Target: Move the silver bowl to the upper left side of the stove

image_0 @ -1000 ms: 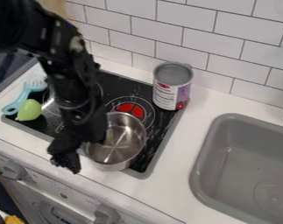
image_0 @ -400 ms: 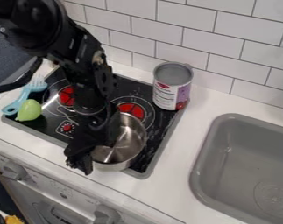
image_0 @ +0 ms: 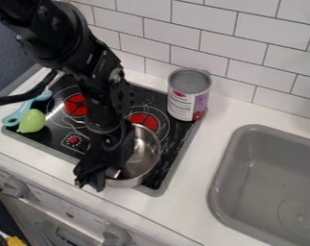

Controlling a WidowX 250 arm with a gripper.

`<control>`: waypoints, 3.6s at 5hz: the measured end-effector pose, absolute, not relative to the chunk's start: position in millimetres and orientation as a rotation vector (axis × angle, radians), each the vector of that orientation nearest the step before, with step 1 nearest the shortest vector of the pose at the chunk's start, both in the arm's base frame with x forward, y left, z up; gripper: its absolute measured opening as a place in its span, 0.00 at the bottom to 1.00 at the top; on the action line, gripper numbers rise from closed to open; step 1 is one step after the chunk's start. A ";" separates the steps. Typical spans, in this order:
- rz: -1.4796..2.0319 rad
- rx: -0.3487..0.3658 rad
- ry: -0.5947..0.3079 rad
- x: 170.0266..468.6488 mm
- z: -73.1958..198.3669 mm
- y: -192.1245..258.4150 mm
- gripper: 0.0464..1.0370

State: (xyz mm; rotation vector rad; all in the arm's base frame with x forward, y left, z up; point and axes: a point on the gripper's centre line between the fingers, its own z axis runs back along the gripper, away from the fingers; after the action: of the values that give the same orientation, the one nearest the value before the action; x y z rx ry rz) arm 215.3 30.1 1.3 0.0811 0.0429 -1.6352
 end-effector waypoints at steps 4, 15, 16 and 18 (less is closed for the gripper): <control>-1.650 0.041 -0.049 211.4 24.8 26.0 0.04; -1.501 0.111 0.005 338.7 11.8 137.7 0.07; -1.589 0.095 -0.006 335.0 6.6 130.7 0.26; -1.616 0.131 -0.026 333.3 29.3 127.6 0.86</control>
State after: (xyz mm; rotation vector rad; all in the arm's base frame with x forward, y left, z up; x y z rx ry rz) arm 333.3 127.6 29.3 0.1312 -0.0257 -1.6155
